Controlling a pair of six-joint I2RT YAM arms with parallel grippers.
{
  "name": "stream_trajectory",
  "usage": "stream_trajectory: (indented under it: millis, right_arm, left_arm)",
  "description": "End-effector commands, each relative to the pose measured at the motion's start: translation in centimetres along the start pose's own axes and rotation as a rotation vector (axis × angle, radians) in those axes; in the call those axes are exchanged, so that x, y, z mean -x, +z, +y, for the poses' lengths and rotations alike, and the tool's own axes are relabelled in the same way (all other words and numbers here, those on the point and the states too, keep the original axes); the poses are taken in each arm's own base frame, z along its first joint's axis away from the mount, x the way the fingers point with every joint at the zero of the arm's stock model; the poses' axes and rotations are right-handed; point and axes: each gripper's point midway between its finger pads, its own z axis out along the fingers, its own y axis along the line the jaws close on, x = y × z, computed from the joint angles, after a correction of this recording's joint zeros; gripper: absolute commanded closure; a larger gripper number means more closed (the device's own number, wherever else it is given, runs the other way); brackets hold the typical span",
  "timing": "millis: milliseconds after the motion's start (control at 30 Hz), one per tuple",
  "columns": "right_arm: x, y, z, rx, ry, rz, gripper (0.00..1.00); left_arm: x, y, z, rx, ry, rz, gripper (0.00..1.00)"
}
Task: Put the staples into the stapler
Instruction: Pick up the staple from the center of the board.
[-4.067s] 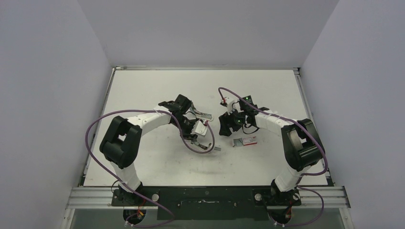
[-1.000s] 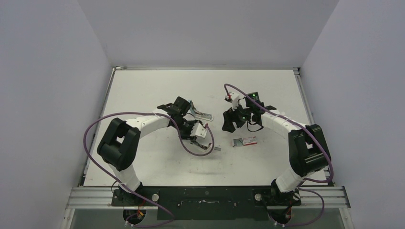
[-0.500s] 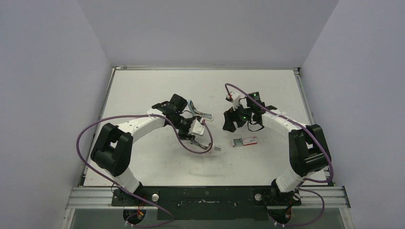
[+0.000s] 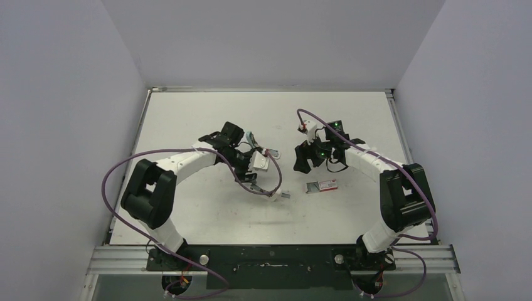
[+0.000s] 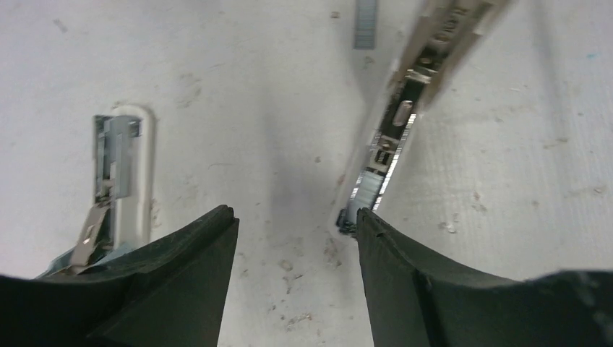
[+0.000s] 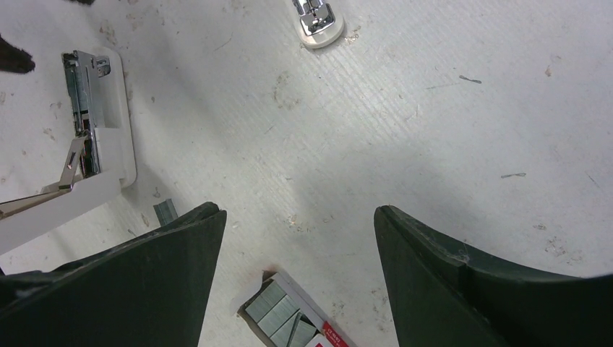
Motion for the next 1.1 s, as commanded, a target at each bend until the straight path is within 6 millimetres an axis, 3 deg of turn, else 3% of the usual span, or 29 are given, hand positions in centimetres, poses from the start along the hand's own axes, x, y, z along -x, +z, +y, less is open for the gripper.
stream_trajectory:
  millis: [0,67,267,400,600,800,1067]
  right_arm:
    - [2.3,-0.7,-0.2,0.006,-0.059,-0.055,0.22]
    - [2.1,-0.5,0.1,0.028,-0.078,-0.036,0.20]
    - [-1.4,0.0,2.9,0.153,-0.256,0.111,0.19]
    - [-3.6,0.0,5.0,0.216,-0.362,0.140,0.18]
    - [-5.0,-0.4,6.8,0.215,-0.524,0.105,0.18]
    - [-6.1,0.7,7.9,0.216,-0.582,0.108,0.19]
    - [-6.4,2.6,8.5,0.190,-0.588,0.132,0.24]
  left_arm:
    - [3.3,-3.6,5.4,0.240,-0.059,-0.135,0.40]
    - [3.8,-4.6,6.4,0.305,-0.099,-0.167,0.39]
    - [4.5,-7.5,7.4,0.437,-0.239,-0.259,0.35]
    - [3.9,-10.2,8.0,0.526,-0.356,-0.320,0.32]
    - [1.9,-13.2,8.6,0.641,-0.421,-0.332,0.30]
    - [0.4,-14.5,9.2,0.706,-0.471,-0.329,0.30]
    - [-0.3,-14.9,9.5,0.738,-0.480,-0.327,0.30]
